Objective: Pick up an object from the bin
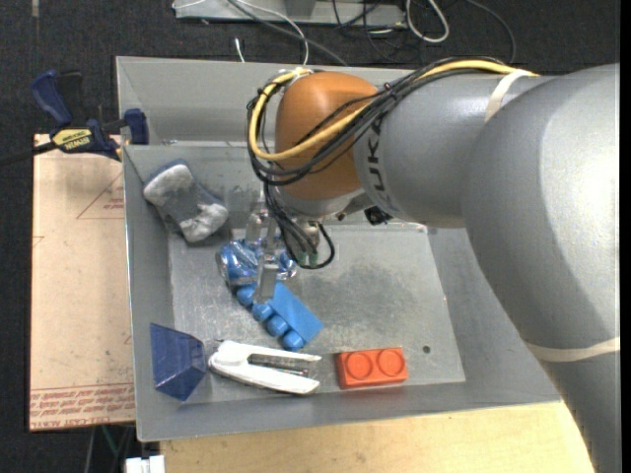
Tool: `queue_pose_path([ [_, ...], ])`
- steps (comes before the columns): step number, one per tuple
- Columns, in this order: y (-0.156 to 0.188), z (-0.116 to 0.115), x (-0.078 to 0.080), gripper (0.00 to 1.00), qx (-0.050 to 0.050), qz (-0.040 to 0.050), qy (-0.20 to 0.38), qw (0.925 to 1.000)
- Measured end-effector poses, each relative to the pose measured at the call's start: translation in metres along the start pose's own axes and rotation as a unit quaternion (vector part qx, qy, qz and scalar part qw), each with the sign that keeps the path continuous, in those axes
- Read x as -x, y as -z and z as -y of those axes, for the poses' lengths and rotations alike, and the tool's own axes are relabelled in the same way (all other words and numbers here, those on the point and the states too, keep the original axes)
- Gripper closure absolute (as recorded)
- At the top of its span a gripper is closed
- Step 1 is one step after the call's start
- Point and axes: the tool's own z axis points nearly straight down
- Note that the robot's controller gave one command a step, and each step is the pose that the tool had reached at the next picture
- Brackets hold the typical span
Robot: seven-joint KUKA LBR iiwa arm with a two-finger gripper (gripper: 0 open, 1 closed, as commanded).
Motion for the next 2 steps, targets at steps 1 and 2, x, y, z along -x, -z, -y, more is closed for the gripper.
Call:
queue_pose_path([
  [1,-0.038,-0.006,-0.001,0.00,0.002,0.0015,-0.120,0.9927],
  [2,-0.045,-0.002,-0.013,0.00,0.002,0.0043,-0.064,0.9979],
])
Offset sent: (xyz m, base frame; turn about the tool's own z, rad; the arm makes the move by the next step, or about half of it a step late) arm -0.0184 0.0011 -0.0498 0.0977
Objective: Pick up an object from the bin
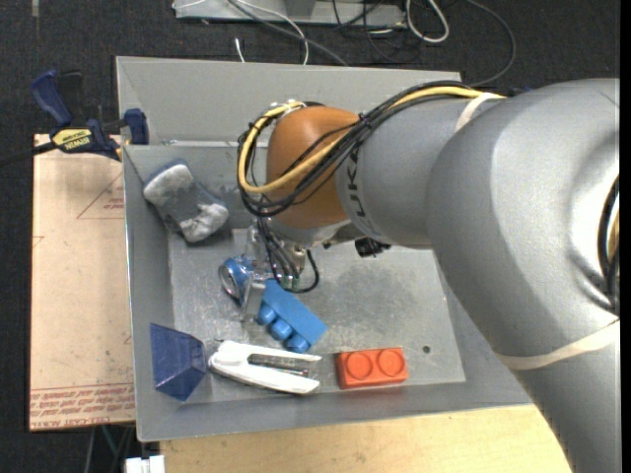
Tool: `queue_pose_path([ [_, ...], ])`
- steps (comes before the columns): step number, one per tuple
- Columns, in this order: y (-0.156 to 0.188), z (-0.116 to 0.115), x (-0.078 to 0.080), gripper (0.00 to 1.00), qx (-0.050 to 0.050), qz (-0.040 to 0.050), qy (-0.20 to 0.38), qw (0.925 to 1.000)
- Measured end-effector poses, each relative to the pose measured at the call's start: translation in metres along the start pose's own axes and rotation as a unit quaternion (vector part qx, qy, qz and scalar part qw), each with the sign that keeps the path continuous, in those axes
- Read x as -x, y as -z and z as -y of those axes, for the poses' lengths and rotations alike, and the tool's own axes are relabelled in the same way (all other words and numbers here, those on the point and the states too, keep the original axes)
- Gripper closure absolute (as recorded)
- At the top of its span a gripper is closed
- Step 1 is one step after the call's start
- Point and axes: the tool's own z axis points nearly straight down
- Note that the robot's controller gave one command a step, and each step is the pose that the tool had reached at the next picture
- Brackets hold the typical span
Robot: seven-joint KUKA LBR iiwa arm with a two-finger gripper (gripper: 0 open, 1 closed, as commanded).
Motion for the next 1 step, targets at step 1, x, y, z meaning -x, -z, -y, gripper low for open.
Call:
queue_pose_path([
  [1,0.0048,-0.0065,0.0081,1.00,0.008,0.0061,-0.132,0.9912],
])
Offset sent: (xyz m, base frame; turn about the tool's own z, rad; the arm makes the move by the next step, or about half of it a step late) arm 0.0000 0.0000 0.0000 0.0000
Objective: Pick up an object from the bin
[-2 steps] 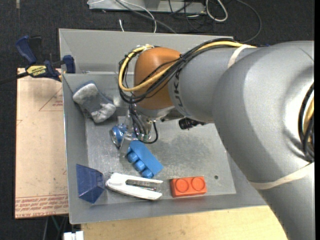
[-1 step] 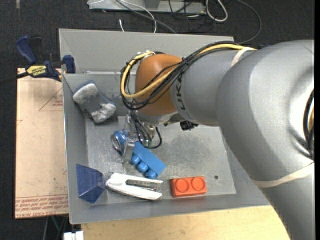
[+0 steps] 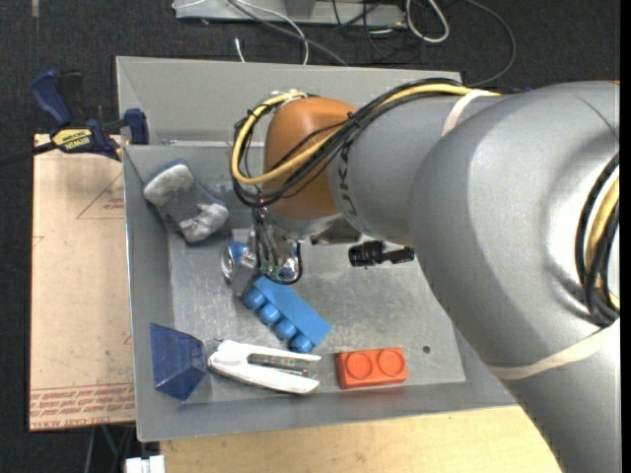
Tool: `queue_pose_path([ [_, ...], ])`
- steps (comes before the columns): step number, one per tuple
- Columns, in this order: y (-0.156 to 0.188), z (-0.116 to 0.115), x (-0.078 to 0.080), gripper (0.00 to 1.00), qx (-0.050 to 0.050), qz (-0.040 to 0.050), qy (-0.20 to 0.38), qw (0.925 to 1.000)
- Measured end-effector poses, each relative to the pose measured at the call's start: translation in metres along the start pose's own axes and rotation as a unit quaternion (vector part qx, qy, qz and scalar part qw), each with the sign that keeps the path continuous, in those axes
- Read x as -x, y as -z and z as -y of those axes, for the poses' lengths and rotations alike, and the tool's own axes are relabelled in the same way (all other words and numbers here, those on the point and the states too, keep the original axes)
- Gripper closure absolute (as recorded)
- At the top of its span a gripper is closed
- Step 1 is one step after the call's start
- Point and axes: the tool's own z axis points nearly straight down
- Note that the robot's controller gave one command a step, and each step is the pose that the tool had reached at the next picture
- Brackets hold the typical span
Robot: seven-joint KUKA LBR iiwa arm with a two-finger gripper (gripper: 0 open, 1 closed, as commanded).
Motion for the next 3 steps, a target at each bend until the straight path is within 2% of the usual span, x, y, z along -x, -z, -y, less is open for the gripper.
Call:
queue_pose_path([
  [1,0.000,0.000,0.000,1.00,0.000,0.0000,0.000,1.0000],
  [3,0.034,0.001,0.000,1.00,-0.001,-0.0005,0.000,1.0000],
])
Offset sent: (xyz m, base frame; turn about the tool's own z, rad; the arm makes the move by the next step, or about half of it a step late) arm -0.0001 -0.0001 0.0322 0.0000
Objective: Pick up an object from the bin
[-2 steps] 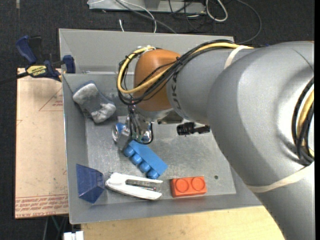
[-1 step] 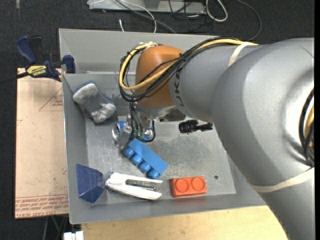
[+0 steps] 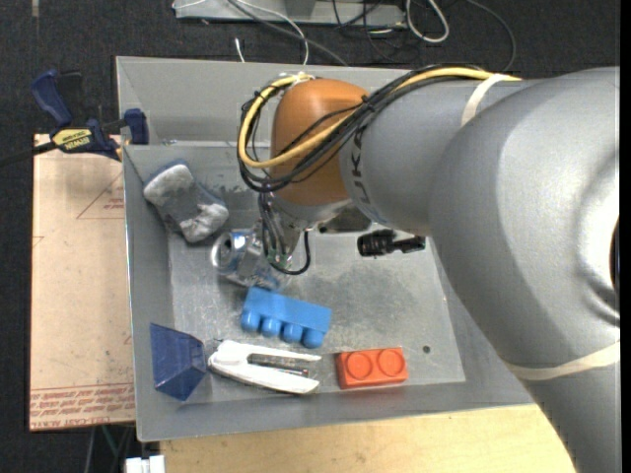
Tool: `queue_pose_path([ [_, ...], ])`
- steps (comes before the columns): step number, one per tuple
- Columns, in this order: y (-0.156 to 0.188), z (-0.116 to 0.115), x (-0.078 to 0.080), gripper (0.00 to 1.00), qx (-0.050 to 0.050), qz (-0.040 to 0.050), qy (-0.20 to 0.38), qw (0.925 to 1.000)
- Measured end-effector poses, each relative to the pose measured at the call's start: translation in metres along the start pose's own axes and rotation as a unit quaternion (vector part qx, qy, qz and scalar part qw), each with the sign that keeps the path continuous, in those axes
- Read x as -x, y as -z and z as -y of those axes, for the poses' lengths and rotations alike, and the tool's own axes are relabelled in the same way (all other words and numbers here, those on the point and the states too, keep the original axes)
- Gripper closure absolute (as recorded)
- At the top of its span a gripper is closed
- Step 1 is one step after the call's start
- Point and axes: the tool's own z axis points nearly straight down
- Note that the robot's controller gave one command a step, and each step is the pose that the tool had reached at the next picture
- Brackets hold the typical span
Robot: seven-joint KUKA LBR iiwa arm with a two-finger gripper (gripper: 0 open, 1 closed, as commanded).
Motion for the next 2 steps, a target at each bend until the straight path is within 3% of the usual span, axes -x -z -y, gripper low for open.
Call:
queue_pose_path([
  [2,0.0252,-0.0011,0.0009,1.00,0.001,0.0007,0.000,1.0000],
])
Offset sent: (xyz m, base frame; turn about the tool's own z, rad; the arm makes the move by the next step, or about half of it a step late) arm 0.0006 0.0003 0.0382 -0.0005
